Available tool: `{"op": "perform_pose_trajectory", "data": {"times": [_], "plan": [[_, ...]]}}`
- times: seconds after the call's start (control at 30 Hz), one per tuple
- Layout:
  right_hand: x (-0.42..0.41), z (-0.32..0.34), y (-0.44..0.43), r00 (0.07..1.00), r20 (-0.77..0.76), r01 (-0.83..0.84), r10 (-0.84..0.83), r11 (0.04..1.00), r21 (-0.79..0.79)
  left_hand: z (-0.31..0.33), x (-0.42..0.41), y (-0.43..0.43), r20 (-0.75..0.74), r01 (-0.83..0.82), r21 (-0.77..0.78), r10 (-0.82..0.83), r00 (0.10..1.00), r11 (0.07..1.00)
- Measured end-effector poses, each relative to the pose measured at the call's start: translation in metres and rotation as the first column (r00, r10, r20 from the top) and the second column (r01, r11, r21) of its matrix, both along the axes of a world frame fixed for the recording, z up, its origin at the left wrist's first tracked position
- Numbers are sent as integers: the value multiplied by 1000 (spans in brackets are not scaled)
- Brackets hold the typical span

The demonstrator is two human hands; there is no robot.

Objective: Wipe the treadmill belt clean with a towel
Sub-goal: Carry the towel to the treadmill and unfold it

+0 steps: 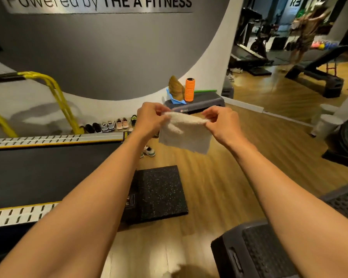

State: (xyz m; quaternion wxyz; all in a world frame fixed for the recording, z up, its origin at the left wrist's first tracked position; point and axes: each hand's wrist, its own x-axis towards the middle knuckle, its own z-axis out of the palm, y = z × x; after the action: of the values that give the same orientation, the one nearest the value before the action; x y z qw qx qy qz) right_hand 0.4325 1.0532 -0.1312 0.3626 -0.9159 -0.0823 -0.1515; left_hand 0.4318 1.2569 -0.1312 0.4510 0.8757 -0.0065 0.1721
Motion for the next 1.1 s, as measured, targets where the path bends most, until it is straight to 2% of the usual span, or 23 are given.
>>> {"op": "perform_pose_trajectory", "data": {"times": [0.2, 0.33, 0.4, 0.43, 0.53, 0.6, 0.73, 0.83, 0.97, 1.1], "plan": [[107, -1, 40, 999, 16, -34, 36, 992, -122, -3, 97, 39, 1, -64, 142, 64, 998, 988], [171, 7, 65, 998, -1, -68, 68, 996, -62, -5, 156, 71, -24, -119, 67, 121, 992, 991], [201, 7, 79, 993, -23, -115, 117, 992, 51, -10, 180, 86, -36, -159, -37, 158, 987, 987], [217, 5, 86, 983, -61, -161, 172, 974, 157, -13, 192, 94, -41, -172, -77, 169, 985, 982], [264, -2, 113, 930, -197, -198, 310, 875, 442, -20, 223, 119, -51, -224, -166, 219, 974, 960], [296, -9, 135, 897, -238, -203, 372, 826, 526, -22, 243, 138, -63, -271, -209, 264, 962, 940], [361, -16, 185, 841, -223, -265, 493, 735, 624, -20, 284, 177, -48, -363, -266, 364, 930, 893], [404, -9, 222, 786, -204, -350, 583, 692, 631, -12, 313, 208, -56, -434, -316, 440, 896, 844], [455, -1, 275, 719, -176, -493, 672, 672, 553, -8, 343, 252, -68, -536, -374, 555, 829, 757], [492, -10, 336, 682, -166, -551, 712, 649, 524, -16, 367, 292, -50, -621, -422, 667, 743, 660]]}}
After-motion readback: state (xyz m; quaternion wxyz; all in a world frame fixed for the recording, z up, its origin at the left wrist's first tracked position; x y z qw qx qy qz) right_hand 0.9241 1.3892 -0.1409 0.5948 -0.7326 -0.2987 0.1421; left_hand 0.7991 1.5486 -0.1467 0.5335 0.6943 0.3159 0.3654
